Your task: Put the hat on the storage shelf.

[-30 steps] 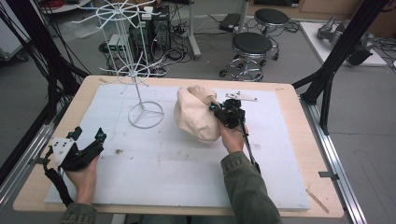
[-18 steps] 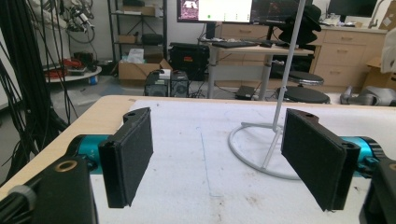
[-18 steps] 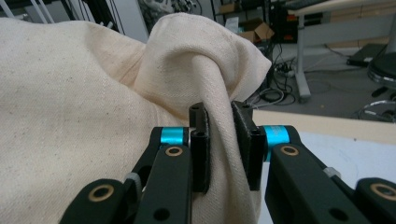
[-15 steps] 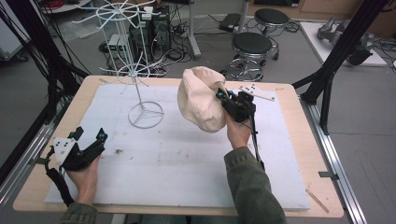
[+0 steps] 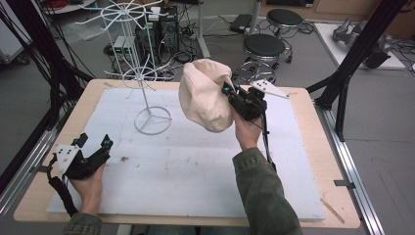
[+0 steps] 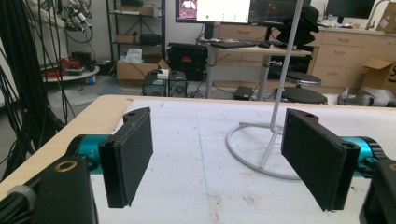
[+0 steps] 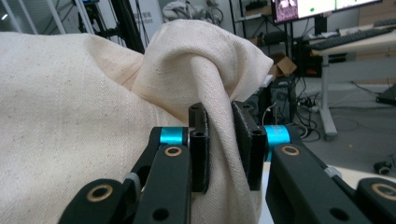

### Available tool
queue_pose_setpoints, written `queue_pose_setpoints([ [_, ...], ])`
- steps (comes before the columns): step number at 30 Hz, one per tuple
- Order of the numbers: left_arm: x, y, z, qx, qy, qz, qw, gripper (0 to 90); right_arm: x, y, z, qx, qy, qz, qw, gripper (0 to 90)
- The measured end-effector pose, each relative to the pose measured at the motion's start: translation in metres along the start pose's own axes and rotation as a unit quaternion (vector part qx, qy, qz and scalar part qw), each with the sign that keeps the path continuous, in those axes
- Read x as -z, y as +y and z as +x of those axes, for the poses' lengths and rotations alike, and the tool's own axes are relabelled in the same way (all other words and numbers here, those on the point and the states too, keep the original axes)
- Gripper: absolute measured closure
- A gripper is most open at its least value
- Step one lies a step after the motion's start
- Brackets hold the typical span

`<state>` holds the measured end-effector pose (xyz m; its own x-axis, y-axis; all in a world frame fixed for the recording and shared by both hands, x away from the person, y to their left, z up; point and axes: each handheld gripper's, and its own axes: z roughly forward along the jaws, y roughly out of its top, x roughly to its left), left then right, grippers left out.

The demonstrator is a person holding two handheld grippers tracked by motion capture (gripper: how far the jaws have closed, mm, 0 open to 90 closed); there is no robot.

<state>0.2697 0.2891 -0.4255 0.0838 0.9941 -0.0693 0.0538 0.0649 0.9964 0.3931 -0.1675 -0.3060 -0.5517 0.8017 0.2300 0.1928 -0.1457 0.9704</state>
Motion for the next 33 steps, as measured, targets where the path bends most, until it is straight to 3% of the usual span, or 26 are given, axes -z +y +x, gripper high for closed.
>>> queue_pose_setpoints([
  [7, 0.0, 0.0, 0.001, 0.002, -0.005, -0.001, 1.0, 25.2, -0.002, 0.017, 0.009, 0.007, 0.008, -0.017, 0.9998, 77.7],
  [17, 0.0, 0.0, 0.001, 0.003, -0.004, -0.003, 1.0, 25.2, -0.001, 0.05, 0.02, 0.01, 0.045, -0.042, 0.9981, 77.7],
  [33, 0.0, 0.0, 0.001, 0.001, -0.005, -0.003, 1.0, 25.2, 0.002, 0.092, 0.033, 0.014, 0.105, -0.07, 0.9919, 77.4],
])
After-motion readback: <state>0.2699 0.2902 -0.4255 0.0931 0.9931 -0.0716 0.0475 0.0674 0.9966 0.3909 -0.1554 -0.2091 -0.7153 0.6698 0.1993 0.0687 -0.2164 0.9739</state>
